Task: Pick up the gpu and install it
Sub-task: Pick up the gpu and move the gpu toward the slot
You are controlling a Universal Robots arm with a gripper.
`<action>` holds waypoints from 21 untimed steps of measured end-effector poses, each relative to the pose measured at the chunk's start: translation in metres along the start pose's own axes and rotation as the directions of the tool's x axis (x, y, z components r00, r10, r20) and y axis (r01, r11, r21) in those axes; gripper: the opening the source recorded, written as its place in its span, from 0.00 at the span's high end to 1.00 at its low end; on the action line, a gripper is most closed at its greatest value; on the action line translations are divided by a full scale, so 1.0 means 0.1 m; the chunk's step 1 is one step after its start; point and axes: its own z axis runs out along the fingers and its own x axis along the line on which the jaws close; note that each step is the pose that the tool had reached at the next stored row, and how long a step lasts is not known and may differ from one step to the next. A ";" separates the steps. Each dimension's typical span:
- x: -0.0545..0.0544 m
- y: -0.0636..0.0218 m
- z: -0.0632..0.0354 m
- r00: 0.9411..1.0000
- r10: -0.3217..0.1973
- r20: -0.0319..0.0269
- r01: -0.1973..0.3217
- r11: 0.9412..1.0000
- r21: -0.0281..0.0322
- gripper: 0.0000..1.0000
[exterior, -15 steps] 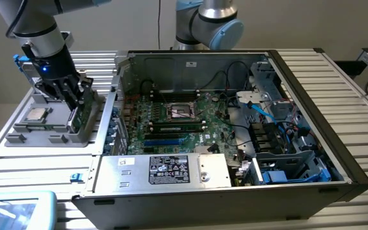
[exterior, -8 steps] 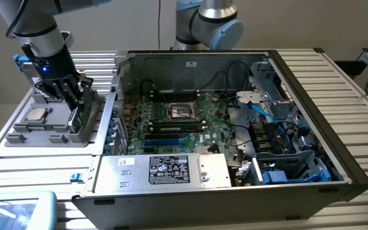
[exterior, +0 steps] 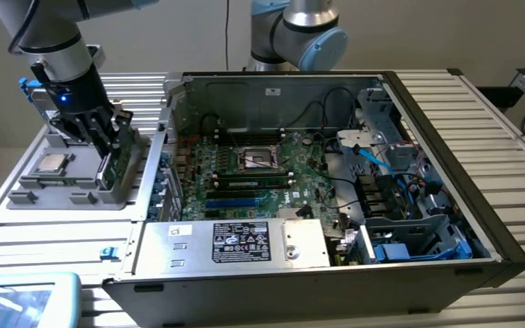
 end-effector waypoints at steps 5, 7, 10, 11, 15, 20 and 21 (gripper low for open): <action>0.00 0.005 -0.176 1.000 0.000 0.000 0.000 1.000 0.000 0.73; 0.00 0.008 -0.267 1.000 0.000 0.000 0.000 1.000 0.000 0.73; -0.01 0.012 -0.400 1.000 0.000 0.000 0.000 1.000 0.000 0.73; -0.01 0.013 -0.447 1.000 0.000 0.000 0.000 1.000 0.000 0.73; -0.01 0.018 -0.629 1.000 0.000 0.000 0.000 1.000 0.000 0.73; -0.01 0.024 -0.858 1.000 0.000 0.000 0.000 1.000 0.000 0.73; -0.01 0.025 -0.903 1.000 0.000 0.000 0.000 1.000 0.000 0.73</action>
